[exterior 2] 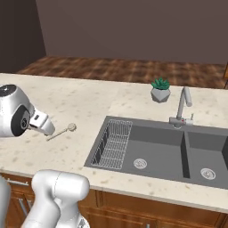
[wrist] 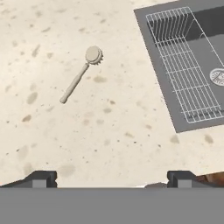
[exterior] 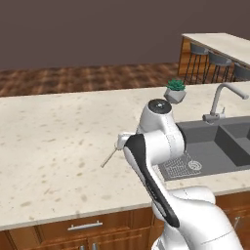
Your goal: Grab the spray bottle from the cabinet, then place it next to the cutting board for sanitizing. Then grab the dish brush from the countertop next to the sink and place it next to the cutting board.
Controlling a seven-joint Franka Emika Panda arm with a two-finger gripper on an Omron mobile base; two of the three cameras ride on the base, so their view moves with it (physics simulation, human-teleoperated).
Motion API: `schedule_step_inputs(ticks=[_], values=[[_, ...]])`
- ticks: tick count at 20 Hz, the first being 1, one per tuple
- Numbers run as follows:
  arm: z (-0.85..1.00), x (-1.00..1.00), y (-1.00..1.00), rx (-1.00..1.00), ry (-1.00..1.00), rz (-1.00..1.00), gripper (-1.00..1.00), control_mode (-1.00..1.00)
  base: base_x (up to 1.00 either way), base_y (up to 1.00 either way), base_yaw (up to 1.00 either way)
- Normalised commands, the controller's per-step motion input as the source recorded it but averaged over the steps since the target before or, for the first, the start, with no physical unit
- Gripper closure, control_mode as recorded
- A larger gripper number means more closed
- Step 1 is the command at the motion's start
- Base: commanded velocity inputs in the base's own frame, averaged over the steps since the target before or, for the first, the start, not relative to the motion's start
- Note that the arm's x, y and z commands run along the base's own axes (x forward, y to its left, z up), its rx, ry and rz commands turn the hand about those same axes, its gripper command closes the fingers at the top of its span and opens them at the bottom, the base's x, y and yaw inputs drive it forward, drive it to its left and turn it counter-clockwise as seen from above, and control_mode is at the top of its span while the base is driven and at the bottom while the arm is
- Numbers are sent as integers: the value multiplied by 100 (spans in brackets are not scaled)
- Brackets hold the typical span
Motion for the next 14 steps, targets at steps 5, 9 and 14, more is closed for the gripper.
schedule_step_inputs(ticks=[5, 9, 14], values=[[-48, 63, 55, 4, 28, -21, -100, -100, 0, 0, 0], [-38, 61, 30, 4, 19, -18, -100, -100, 0, 0, 0], [-25, 50, 3, 0, 1, -8, -100, -100, 0, 0, 0]])
